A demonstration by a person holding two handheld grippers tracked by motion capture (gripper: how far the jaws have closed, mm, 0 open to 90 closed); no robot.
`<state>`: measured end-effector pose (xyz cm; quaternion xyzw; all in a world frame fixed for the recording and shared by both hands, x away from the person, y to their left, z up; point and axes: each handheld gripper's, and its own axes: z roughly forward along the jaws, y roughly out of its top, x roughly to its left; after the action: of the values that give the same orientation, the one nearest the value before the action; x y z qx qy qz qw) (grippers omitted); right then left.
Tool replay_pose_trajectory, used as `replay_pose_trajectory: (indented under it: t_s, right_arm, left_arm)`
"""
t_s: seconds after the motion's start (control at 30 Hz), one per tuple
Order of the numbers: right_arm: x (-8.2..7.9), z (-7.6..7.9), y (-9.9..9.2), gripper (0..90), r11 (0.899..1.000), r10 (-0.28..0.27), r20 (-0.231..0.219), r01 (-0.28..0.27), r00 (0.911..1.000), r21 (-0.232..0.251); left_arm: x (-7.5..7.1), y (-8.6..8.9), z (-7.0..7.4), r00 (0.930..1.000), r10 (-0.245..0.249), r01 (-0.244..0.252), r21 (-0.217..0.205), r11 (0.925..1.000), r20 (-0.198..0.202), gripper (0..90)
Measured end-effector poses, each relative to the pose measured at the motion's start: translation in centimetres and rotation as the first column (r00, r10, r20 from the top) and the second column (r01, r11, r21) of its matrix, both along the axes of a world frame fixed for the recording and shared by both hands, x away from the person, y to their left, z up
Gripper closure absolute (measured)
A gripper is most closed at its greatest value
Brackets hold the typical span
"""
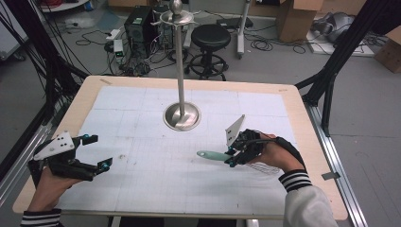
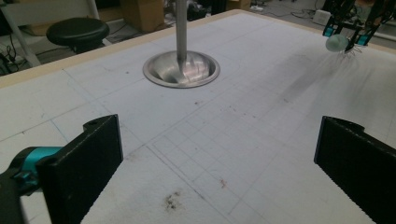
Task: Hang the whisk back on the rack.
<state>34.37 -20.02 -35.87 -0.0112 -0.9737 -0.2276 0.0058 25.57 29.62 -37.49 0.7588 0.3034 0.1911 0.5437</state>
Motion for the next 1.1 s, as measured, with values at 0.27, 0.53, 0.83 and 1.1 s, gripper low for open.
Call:
replay_pose_trajectory:
  t_s: [0.27, 0.53, 0.83, 1.1]
  right_arm:
    - [0.2, 1.6, -1.0, 69.7, 0.993, -0.016, -0.004, 0.016, 0.9999, 0.116]
    - [0.5, 3.2, -2.1, 69.7, 0.973, -0.051, 0.007, 0.048, 0.9987, 0.228]
    - [1.0, 4.8, -2.8, 69.7, 0.944, -0.097, -0.006, 0.094, 0.9952, 0.315]
    - [1.5, 5.5, -3.3, 69.7, 0.922, -0.123, 0.011, 0.110, 0.9923, 0.370]
  left_arm:
    - [0.0, 0.0, 0.0, 1.0000, -0.002, 0.002, 0.001, 1.0000, 0.001, 1.7]
    - [0.0, 0.0, 0.0, 1.0000, -0.002, 0.002, 0.002, 1.0000, 0.000, 1.7]
    - [0.0, -0.1, 0.0, 1.0000, -0.003, 0.003, 0.006, 1.0000, 0.001, 1.7]
    - [0.0, -0.2, 0.1, 1.0000, -0.005, 0.005, 0.002, 1.0000, 0.000, 1.7]
